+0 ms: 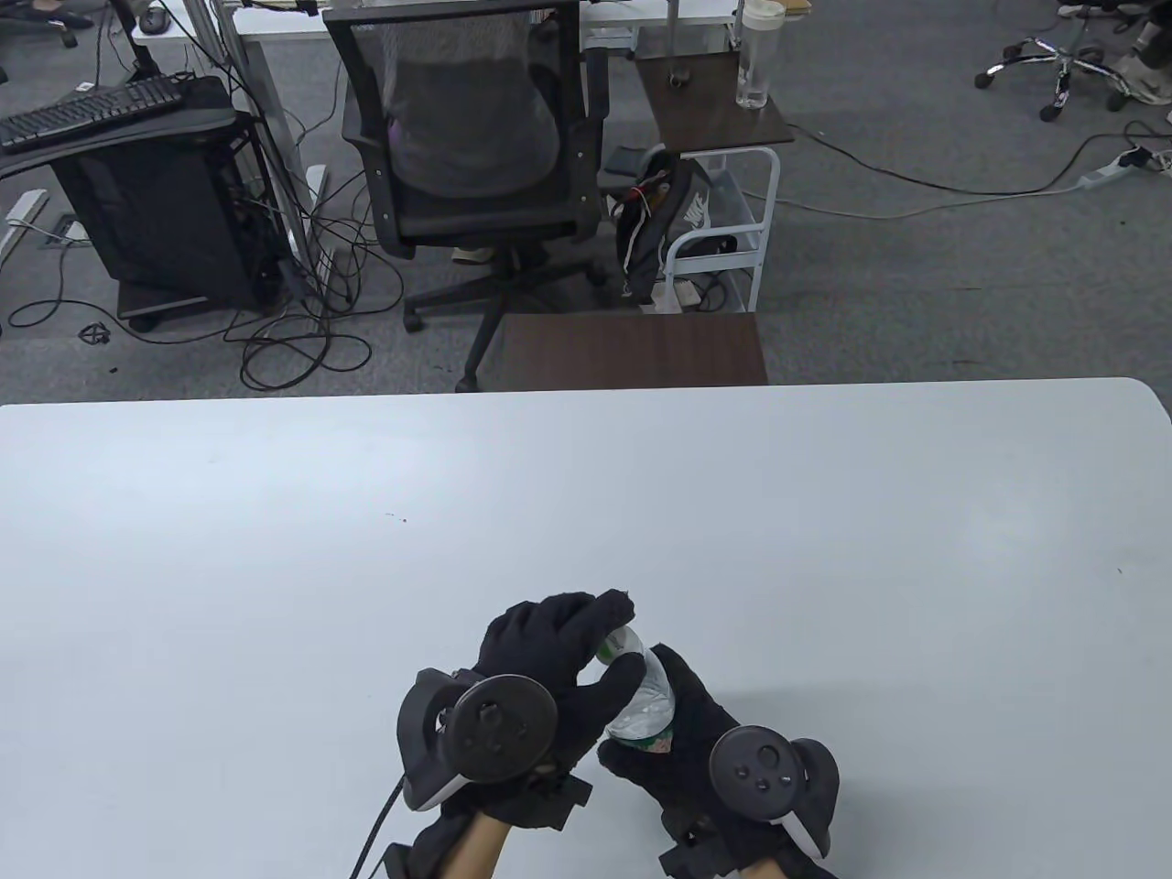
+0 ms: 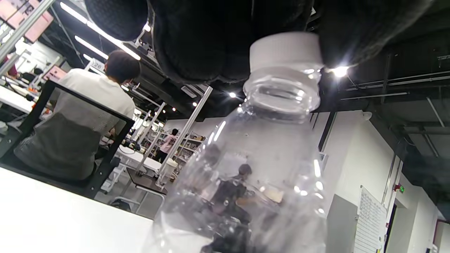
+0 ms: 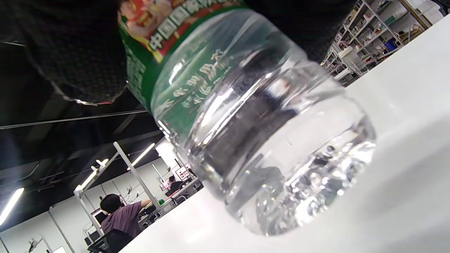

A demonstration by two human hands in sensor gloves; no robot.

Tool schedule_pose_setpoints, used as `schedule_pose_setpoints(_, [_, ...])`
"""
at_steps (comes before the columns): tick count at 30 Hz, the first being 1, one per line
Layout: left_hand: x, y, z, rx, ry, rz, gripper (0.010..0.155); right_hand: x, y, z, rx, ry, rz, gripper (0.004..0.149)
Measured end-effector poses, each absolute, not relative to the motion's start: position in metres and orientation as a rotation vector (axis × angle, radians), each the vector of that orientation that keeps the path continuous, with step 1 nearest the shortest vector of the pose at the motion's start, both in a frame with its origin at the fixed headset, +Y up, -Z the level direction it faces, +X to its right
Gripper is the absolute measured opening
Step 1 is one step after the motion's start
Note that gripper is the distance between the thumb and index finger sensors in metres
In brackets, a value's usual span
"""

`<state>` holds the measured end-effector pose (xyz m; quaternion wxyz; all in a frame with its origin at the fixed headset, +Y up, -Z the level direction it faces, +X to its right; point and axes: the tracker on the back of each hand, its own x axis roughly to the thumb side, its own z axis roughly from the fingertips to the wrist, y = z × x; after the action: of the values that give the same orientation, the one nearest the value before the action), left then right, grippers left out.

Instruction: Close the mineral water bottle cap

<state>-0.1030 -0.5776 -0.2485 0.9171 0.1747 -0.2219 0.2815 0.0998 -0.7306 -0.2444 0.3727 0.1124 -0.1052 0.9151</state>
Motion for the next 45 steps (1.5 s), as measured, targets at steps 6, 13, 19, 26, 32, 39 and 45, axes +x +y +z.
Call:
schedule_pose_setpoints(6, [-0.105, -0.575, -0.253, 0.355, -0.467, 0.502, 0.052, 0.096, -0.733, -0.244, 0.299, -0.276, 2.395, 0.096])
schedule_pose_setpoints(13, [-0.104, -0.591, -0.256, 0.403, -0.524, 0.703, 0.048, 0.097, -0.732, -0.242, 0.295, -0.277, 2.337, 0.096])
schedule_pose_setpoints(19, [-0.104, -0.594, -0.262, 0.365, -0.569, 0.652, 0.045, 0.096, -0.732, -0.243, 0.287, -0.277, 2.369, 0.096])
schedule_pose_setpoints(26, [-0.107, -0.603, -0.266, 0.404, -0.571, 0.722, 0.046, 0.094, -0.730, -0.242, 0.280, -0.295, 2.392, 0.097])
schedule_pose_setpoints(32, [-0.106, -0.605, -0.264, 0.451, -0.518, 0.733, 0.048, 0.093, -0.729, -0.241, 0.270, -0.314, 2.405, 0.097])
schedule_pose_setpoints(39, [-0.102, -0.605, -0.256, 0.563, -0.509, 0.707, 0.045, 0.090, -0.726, -0.238, 0.271, -0.346, 2.411, 0.098])
schedule_pose_setpoints(45, [-0.100, -0.605, -0.255, 0.564, -0.442, 0.645, 0.047, 0.088, -0.723, -0.237, 0.264, -0.317, 2.390, 0.098])
